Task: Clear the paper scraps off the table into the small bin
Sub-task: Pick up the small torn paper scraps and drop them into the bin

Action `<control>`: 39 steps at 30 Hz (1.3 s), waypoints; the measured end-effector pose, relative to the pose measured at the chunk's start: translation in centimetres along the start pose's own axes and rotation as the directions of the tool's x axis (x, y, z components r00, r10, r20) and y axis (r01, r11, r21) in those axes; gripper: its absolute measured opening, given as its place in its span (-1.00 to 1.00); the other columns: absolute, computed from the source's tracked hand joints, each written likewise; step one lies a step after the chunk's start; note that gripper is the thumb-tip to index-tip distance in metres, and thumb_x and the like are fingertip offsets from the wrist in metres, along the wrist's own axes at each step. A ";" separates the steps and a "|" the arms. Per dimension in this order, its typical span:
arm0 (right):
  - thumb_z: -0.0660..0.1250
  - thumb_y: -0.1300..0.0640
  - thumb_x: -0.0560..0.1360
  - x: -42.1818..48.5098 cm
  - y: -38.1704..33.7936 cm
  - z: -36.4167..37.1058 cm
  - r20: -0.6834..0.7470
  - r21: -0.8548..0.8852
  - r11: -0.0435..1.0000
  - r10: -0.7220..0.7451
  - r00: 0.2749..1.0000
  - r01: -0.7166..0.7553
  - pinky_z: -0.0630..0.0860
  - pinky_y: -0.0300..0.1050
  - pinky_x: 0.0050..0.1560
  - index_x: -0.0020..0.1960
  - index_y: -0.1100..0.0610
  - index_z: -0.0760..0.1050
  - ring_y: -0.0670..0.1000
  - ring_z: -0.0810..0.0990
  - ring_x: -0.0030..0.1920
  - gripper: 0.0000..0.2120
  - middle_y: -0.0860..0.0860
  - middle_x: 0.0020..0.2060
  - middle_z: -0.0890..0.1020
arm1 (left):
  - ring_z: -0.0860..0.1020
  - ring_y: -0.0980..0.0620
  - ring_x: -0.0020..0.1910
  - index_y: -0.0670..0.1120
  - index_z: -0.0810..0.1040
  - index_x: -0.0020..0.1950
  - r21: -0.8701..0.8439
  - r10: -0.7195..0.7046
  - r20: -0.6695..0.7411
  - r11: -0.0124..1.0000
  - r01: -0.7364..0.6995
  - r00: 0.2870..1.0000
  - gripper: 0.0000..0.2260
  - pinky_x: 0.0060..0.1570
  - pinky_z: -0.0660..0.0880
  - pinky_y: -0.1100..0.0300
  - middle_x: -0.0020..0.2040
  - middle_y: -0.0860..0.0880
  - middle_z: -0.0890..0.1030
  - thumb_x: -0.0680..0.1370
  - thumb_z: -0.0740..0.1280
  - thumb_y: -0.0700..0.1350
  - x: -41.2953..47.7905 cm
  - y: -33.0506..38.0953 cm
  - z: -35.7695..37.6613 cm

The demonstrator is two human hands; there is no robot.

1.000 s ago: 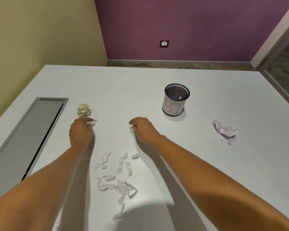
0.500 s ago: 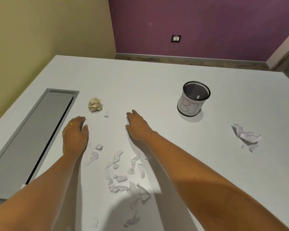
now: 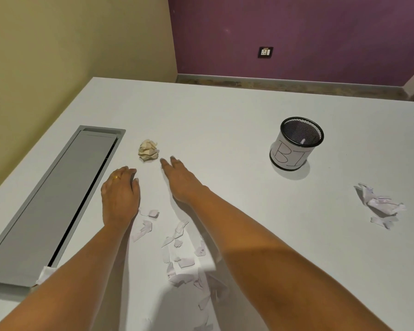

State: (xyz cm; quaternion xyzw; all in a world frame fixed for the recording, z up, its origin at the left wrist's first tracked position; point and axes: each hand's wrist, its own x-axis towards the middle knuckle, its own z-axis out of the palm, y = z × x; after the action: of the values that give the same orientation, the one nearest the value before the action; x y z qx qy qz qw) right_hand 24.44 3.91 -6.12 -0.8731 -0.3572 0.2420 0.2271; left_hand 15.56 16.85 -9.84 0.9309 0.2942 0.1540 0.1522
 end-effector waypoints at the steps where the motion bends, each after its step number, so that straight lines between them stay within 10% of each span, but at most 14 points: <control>1: -0.10 0.39 0.57 0.1 -0.2 0.2 0.011 -0.038 0.999 -0.022 1.000 0.022 -0.03 0.03 0.50 0.51 0.13 -0.05 0.14 -0.10 0.52 -0.46 0.16 0.52 -0.06 | 0.40 -0.20 0.32 -0.21 0.48 0.24 0.006 -0.001 -0.001 1.000 0.001 1.000 -0.73 0.33 0.27 -0.14 0.30 -0.22 0.49 0.57 0.16 -0.20 0.0 0.0 0.0; 9: -0.03 0.39 0.58 -0.7 0.9 0.8 -0.050 -0.308 0.945 -0.133 0.990 0.111 0.31 0.01 0.36 0.43 0.27 0.17 0.14 0.14 0.47 -0.58 0.18 0.45 0.22 | 0.40 -0.20 0.32 -0.21 0.48 0.24 0.029 -0.002 0.006 1.000 0.002 1.000 -0.73 0.33 0.27 -0.14 0.30 -0.22 0.49 0.58 0.16 -0.20 -0.1 0.3 -0.1; 15: 0.13 0.53 0.41 -2.3 2.8 0.9 -0.170 -0.404 0.906 -0.212 0.962 0.128 0.33 -0.06 -0.21 -0.05 0.28 0.45 0.12 0.41 0.06 -0.76 0.16 -0.04 0.52 | 0.38 -0.21 0.33 -0.22 0.48 0.24 -0.008 -0.010 0.009 1.000 0.010 1.000 -0.73 0.35 0.25 -0.13 0.30 -0.23 0.48 0.58 0.15 -0.20 -0.2 0.3 -0.2; 28: 0.17 0.43 0.43 -7.8 5.6 0.7 -0.258 -0.347 0.938 -0.108 0.960 0.012 0.43 -0.01 0.02 0.04 0.29 0.48 0.10 0.42 0.08 -0.77 0.15 -0.01 0.53 | 0.44 -0.17 0.30 -0.29 0.52 0.20 -0.291 -0.124 0.073 0.946 0.140 0.990 -0.73 0.35 0.27 0.07 0.24 -0.21 0.56 0.57 0.15 -0.28 -2.3 0.3 -2.3; 39: 0.19 0.43 0.34 -12.8 7.5 0.5 -0.247 -0.267 0.960 0.020 0.969 -0.088 0.24 -0.08 -0.21 -0.24 0.25 0.44 0.06 0.37 -0.15 -0.87 0.17 -0.22 0.50 | 0.56 -0.16 0.07 -0.25 0.58 0.02 -0.149 -0.279 0.332 0.928 0.342 0.901 -0.67 -0.02 0.41 0.12 0.00 -0.20 0.64 0.36 0.50 -0.09 -4.2 3.1 -5.2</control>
State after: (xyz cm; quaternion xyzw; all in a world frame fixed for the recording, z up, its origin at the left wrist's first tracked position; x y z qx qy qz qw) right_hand 19.93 -10.18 -7.45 -0.9287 -0.3328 0.0876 0.1382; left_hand 11.88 12.96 -4.79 0.8637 0.3949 0.0114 0.3130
